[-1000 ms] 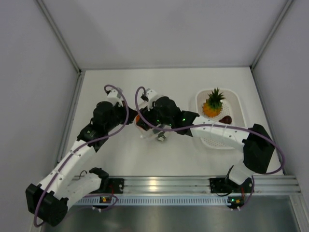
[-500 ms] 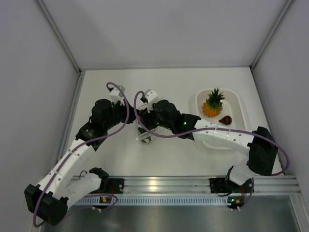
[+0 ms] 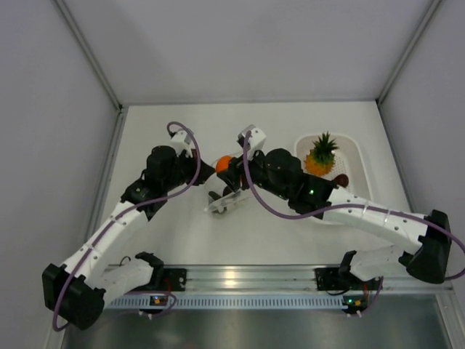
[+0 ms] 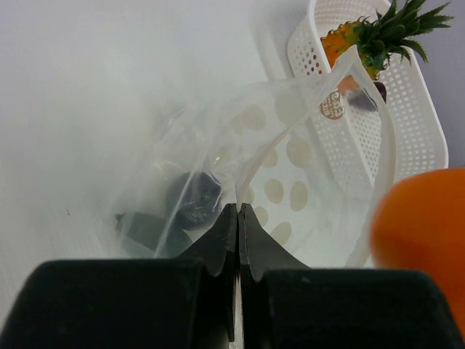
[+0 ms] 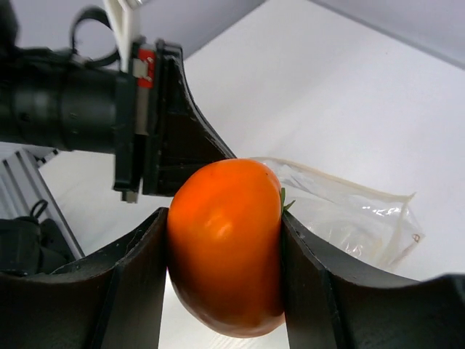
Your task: Open the zip-top bag and remove the fake food
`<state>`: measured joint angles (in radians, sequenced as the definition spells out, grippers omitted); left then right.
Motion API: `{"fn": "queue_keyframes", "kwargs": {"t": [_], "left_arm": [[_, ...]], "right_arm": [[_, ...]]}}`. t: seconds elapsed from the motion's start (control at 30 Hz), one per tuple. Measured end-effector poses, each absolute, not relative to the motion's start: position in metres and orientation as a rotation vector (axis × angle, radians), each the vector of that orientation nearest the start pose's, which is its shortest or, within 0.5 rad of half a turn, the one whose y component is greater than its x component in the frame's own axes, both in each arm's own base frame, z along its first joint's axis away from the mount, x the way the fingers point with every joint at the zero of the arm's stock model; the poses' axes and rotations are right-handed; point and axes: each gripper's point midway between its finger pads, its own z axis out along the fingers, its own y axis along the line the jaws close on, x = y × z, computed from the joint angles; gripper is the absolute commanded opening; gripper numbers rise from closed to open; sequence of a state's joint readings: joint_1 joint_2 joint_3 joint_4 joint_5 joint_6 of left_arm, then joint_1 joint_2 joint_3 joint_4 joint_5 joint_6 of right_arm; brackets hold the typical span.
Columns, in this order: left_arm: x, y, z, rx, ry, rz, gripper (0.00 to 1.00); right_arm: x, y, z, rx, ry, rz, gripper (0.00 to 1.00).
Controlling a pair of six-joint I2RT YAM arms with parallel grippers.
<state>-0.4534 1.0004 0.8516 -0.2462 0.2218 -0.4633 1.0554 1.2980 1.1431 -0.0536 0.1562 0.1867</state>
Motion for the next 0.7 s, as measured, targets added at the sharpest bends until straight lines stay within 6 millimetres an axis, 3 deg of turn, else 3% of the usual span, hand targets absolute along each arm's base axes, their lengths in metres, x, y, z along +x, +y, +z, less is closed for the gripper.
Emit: {"fn": "queue_keyframes", "kwargs": {"t": [0.23,0.33,0.4,0.47,0.57,0.7], "left_arm": [[0.288,-0.188,0.218,0.032,2.087,-0.731,0.0],[0.291,-0.181,0.213,-0.017,2.103,-0.685,0.0],[0.292,-0.177,0.209,-0.039,2.114,-0.66,0.0],[0.292,-0.174,0.207,-0.051,2.122,-0.644,0.0],[0.292,-0.171,0.204,-0.065,2.13,-0.62,0.0],[0.295,-0.168,0.205,-0.078,2.124,-0.6,0.0]], "right_arm": [[0.224,0.338,0.341,-0.571,1.632,0.786,0.04],[0.229,0.306,0.357,-0.486,1.614,0.751,0.03],[0.237,0.274,0.361,-0.405,1.62,0.692,0.03],[0.245,0.242,0.358,-0.325,1.638,0.621,0.04],[0.259,0.186,0.337,-0.176,1.696,0.464,0.03],[0.275,0.114,0.283,0.015,1.832,0.209,0.04]]}}
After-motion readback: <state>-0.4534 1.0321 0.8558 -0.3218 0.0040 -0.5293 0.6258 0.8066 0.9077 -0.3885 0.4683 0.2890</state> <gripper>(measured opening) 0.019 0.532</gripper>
